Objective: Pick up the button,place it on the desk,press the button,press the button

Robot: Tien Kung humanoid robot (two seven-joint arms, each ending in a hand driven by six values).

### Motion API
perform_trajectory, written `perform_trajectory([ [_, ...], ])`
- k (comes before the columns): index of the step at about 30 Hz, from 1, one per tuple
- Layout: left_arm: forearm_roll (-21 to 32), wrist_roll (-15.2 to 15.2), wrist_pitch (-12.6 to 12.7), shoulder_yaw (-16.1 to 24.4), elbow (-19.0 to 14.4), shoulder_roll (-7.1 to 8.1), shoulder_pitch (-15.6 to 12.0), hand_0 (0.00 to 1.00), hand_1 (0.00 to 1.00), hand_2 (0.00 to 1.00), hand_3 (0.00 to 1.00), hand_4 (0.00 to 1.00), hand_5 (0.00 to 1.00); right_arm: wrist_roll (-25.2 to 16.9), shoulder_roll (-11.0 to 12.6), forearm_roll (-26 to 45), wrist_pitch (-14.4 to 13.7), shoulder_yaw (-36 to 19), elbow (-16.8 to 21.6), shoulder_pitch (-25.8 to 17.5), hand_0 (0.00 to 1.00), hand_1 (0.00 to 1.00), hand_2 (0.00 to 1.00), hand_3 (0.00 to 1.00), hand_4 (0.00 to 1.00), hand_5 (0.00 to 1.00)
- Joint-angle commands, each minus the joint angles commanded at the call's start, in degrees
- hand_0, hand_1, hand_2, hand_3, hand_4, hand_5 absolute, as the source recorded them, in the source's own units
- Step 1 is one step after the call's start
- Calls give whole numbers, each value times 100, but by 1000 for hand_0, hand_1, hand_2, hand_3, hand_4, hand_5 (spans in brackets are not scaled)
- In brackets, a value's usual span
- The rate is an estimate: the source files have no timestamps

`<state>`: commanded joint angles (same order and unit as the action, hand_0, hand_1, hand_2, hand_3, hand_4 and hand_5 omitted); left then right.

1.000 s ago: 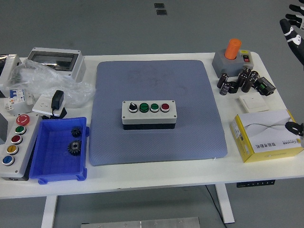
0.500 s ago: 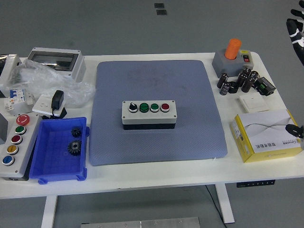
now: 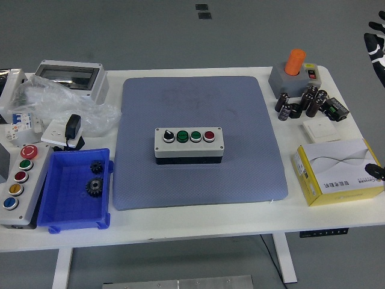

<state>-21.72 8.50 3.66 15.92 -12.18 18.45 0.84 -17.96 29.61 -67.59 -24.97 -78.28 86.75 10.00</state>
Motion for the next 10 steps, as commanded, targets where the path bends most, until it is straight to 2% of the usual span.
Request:
perform_trajectory([
  [10, -3, 32, 12, 167, -5, -130, -227, 619, 631, 578, 612, 653, 346, -18, 4, 55, 28, -51, -16, -82, 778, 732, 792, 843, 998, 805],
])
